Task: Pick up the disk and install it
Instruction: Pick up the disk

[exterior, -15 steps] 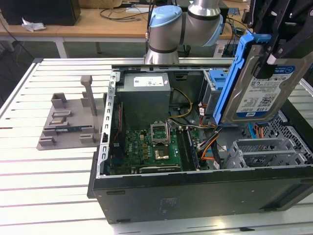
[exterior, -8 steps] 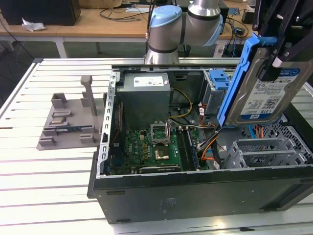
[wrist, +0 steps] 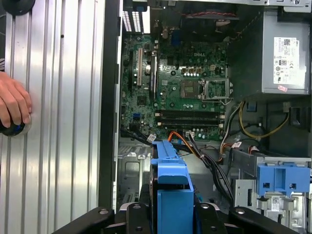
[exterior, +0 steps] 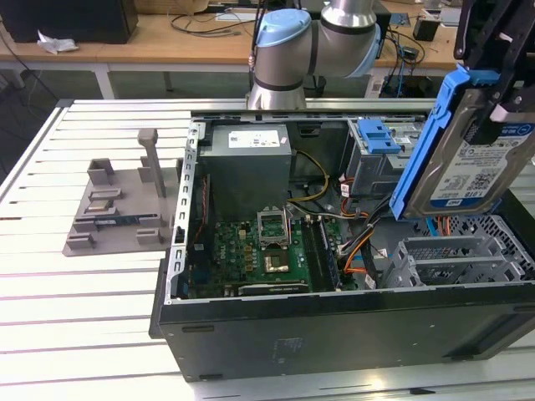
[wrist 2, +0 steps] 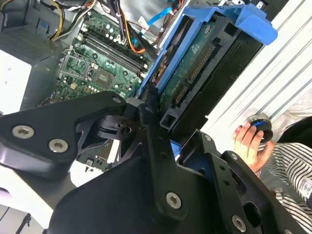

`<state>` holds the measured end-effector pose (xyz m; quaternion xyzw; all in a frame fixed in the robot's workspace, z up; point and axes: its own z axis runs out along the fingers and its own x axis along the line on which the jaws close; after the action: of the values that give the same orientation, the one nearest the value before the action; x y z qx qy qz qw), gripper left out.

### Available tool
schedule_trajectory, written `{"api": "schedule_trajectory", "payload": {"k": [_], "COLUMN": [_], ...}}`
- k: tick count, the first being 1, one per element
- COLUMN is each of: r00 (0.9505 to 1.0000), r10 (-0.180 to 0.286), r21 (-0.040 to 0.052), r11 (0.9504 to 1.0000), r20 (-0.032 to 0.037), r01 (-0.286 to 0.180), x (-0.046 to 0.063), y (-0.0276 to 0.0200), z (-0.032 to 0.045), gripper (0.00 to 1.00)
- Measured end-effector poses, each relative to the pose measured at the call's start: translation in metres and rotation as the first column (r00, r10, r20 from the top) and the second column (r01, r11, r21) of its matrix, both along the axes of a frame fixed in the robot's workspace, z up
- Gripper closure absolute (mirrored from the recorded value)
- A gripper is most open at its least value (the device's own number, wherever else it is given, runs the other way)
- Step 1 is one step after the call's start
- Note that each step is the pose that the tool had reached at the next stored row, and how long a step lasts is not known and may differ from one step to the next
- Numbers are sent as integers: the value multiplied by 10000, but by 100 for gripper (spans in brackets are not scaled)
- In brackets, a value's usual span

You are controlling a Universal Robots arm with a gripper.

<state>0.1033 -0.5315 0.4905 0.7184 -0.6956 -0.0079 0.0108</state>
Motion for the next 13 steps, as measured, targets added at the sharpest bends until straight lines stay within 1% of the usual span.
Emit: {"api": "schedule_trajectory", "payload": {"k": [4, 5, 13], "r00": [10000, 10000, 10000], "r10": [-1, -1, -1], "r21": [1, 0, -4], "r11": [10000, 10000, 10000], "r20": [-2, -2, -9], "r01": [1, 1, 1], "x": [77, 110, 257], "y": [0, 0, 0], "z": [-16, -24, -58], "gripper": [64, 64, 64]}}
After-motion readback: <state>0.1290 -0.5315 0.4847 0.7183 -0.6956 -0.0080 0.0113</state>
